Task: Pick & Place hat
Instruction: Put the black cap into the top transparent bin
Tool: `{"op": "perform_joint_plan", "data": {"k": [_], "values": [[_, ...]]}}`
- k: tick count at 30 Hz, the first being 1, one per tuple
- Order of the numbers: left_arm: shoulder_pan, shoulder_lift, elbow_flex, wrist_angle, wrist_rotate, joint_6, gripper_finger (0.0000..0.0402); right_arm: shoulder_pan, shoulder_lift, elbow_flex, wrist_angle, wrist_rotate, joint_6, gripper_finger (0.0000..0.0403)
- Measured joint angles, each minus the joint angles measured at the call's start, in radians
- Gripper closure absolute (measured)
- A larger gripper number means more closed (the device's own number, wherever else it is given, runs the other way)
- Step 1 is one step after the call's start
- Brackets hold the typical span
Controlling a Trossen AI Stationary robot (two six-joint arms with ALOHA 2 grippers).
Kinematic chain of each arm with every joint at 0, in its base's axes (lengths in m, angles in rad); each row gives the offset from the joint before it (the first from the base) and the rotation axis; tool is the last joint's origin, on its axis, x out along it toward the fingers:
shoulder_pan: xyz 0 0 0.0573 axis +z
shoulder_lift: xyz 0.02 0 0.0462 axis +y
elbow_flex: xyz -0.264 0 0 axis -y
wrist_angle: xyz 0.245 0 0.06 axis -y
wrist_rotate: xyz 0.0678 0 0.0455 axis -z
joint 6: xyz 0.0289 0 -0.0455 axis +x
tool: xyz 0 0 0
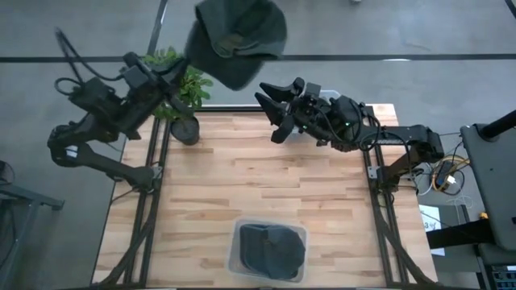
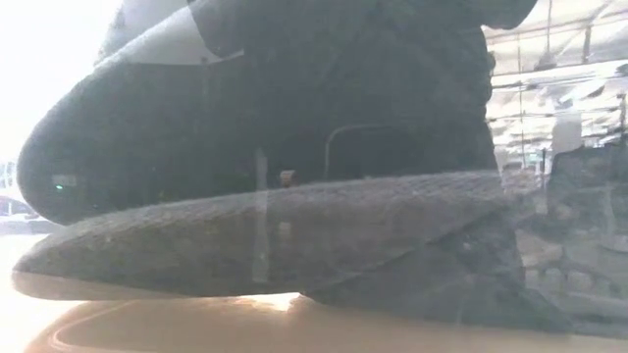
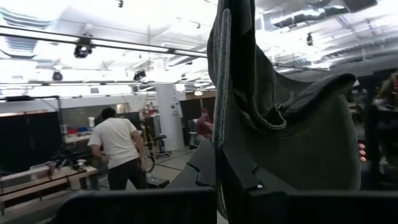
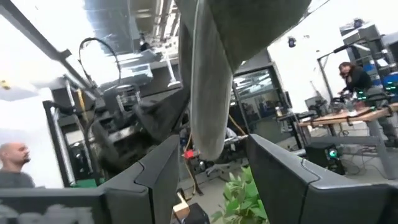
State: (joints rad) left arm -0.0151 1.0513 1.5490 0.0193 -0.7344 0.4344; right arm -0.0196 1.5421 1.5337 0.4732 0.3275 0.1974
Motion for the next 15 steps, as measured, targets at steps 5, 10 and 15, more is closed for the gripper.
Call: {"op": "perform_joint_plan", "data": {"k": [5,10,15], "values": [[0.0,0.038,-0.001,0.0,0.034,-0.015,0.0401,0.0,0.0,0.0,0.004,0.021,0.002,0.022],[0.0,0.054,-0.001,0.008,0.026,0.013,0.0401,0.001,0.0,0.0,0.004,0.021,0.004,0.022],[0.0,0.058,0.0,0.007,0.036,-0.003,0.0401,0.0,0.0,0.0,0.005,0.051,0.021,0.0221]]}}
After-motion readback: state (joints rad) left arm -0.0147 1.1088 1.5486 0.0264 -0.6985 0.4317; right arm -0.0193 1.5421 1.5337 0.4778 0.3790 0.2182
